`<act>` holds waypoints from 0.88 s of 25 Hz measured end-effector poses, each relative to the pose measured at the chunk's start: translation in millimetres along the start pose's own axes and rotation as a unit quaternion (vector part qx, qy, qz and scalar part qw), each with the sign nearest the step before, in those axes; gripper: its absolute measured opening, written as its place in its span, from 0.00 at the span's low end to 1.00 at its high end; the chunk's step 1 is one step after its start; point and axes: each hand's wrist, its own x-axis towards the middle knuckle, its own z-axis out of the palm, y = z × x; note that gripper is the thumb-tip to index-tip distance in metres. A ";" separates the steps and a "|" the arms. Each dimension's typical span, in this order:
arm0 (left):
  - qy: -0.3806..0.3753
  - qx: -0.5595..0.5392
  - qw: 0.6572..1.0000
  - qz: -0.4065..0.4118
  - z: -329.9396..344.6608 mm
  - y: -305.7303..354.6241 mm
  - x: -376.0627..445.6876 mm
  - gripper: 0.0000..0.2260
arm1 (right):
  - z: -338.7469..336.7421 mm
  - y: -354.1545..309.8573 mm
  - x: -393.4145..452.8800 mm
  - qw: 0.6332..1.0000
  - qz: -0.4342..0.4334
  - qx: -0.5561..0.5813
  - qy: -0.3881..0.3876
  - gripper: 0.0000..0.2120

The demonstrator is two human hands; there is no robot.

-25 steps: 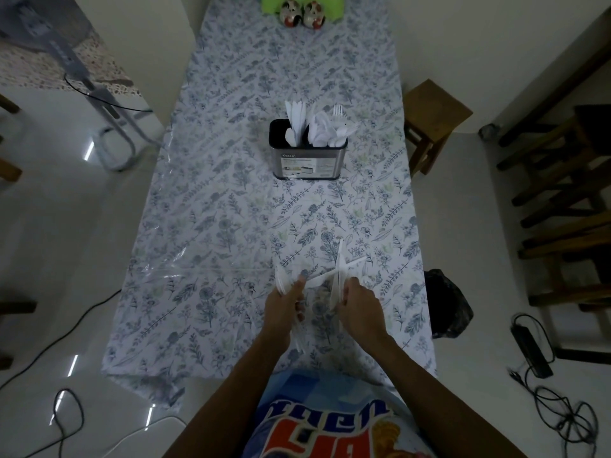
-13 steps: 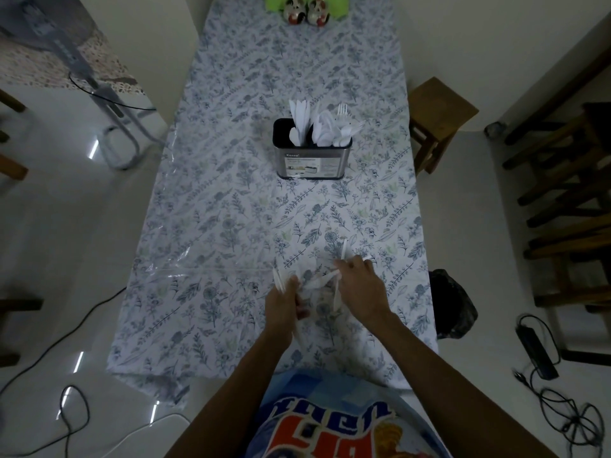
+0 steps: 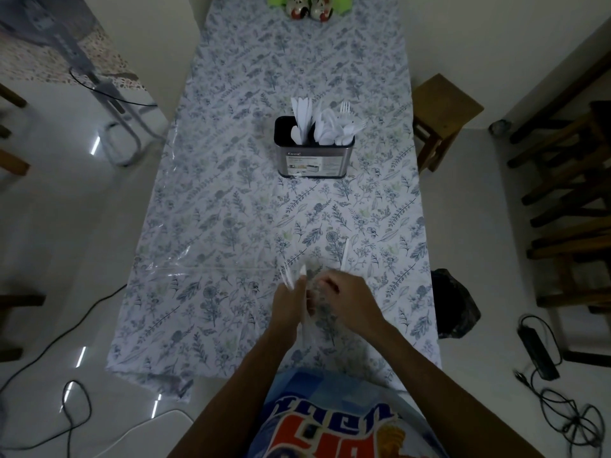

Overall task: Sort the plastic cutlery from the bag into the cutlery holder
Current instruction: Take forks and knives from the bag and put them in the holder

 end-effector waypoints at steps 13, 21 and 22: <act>0.006 -0.050 0.998 0.020 -4.6 9.8 -1.7 0.16 | 1.9 15.1 -11.1 0.996 0.074 -0.027 -0.045 0.06; 0.112 -0.259 0.959 0.027 -0.4 62.3 0.8 0.10 | -12.9 -28.6 -6.7 0.928 0.233 0.264 0.119 0.15; 0.129 -0.284 0.949 0.031 2.7 72.3 0.8 0.10 | -16.3 -32.2 -1.9 0.838 0.326 0.419 0.126 0.18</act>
